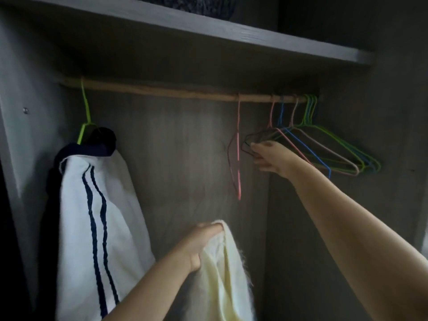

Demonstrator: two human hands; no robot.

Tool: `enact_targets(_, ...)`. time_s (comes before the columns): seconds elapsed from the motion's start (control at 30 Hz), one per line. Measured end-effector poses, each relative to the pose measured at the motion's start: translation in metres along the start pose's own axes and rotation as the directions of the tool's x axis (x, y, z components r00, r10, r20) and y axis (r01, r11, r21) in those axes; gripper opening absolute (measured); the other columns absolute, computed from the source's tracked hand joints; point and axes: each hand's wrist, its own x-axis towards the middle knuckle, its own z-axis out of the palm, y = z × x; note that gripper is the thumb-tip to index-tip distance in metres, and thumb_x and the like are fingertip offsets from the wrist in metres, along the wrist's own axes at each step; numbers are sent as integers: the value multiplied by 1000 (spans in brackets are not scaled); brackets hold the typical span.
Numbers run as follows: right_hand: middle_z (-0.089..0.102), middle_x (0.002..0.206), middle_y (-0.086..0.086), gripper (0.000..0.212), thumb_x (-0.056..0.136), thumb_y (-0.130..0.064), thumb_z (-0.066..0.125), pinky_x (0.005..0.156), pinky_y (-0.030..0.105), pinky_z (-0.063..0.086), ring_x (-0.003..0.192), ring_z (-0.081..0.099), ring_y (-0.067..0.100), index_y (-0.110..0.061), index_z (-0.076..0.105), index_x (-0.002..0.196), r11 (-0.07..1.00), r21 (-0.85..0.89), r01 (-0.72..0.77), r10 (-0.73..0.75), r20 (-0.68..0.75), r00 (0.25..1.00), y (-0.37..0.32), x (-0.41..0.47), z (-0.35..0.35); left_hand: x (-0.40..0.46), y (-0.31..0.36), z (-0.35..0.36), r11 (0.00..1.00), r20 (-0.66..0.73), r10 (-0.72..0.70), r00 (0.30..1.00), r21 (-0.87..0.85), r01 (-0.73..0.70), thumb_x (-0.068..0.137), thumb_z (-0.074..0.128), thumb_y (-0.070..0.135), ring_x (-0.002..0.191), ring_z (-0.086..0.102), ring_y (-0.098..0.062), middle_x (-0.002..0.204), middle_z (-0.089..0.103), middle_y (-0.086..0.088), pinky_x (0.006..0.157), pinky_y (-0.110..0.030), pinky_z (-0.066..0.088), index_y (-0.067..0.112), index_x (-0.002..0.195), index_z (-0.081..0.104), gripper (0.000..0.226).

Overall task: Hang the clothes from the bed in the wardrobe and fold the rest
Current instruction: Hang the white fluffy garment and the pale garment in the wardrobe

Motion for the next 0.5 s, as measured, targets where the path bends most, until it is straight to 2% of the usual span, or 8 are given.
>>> enact_targets(0.07, 59, 104, 17, 43, 95, -41, 54, 67, 35, 59, 78, 66, 24, -7, 49, 120, 999, 39, -34, 34, -3, 999, -22, 33, 23, 1, -3, -1, 1000, 28, 17, 999, 4, -18, 90, 57, 3, 44, 61, -19, 55, 62, -10, 48, -23, 50, 7, 70, 64, 21)
enact_targets(0.13, 53, 83, 13, 31, 95, -37, 55, 41, 28, 54, 45, 62, 18, -7, 47, 99, 977, 175, -126, 113, 84, 990, -33, 59, 43, 2, -3, -5, 1000, 20, 9, 1000, 9, -9, 90, 56, 0, 45, 60, -19, 57, 61, -11, 50, -23, 50, 6, 70, 64, 22)
enact_targets(0.2, 46, 72, 10, 24, 99, -24, 50, 36, 22, 47, 34, 54, 15, -9, 41, 82, 955, 258, -149, 139, 57, 989, -38, 80, 55, 6, 1, -12, 1000, -2, -8, 1000, -2, 8, 90, 55, -1, 48, 61, -21, 61, 61, -13, 54, -25, 51, 6, 70, 64, 22)
enact_targets(0.3, 41, 76, 4, 26, 100, -11, 35, 51, 24, 39, 54, 41, 12, -15, 43, 76, 985, 172, -21, 49, -159, 986, -43, 107, 59, 11, 9, -22, 1000, -17, 5, 1000, -4, -5, 90, 56, 1, 56, 62, -23, 67, 62, -15, 67, -31, 52, 5, 74, 66, 19)
enact_targets(0.37, 41, 76, 2, 24, 98, -12, 36, 57, 24, 38, 60, 38, 11, -7, 58, 106, 993, 116, 34, -6, -236, 972, -43, 117, 61, 14, 12, -30, 1000, -29, 11, 1000, -9, -11, 90, 56, 2, 58, 62, -23, 68, 63, -15, 72, -33, 52, 4, 76, 66, 17)
enact_targets(0.4, 41, 74, 0, 32, 98, -14, 37, 58, 24, 38, 63, 42, 12, -2, 55, 121, 994, 89, 62, -37, -261, 965, -41, 121, 62, 16, 12, -32, 1000, -31, 6, 1000, -16, -7, 90, 56, 2, 57, 62, -23, 69, 63, -15, 68, -31, 52, 3, 77, 65, 16)
enact_targets(0.43, 44, 74, 1, 35, 99, -16, 37, 59, 25, 40, 68, 48, 16, 1, 52, 126, 994, 59, 87, -66, -295, 953, -40, 118, 63, 16, 13, -34, 1000, -29, 2, 1000, -16, -2, 91, 55, 3, 55, 62, -23, 69, 62, -16, 63, -30, 53, 3, 78, 64, 15)
enact_targets(0.5, 55, 86, 8, 34, 99, -19, 39, 68, 32, 47, 84, 56, 25, 0, 57, 122, 988, 38, 147, -125, -344, 931, -31, 107, 63, 15, 12, -36, 1000, -41, -6, 999, -18, 5, 91, 56, 6, 52, 62, -23, 69, 62, -17, 55, -27, 53, 2, 78, 65, 16)
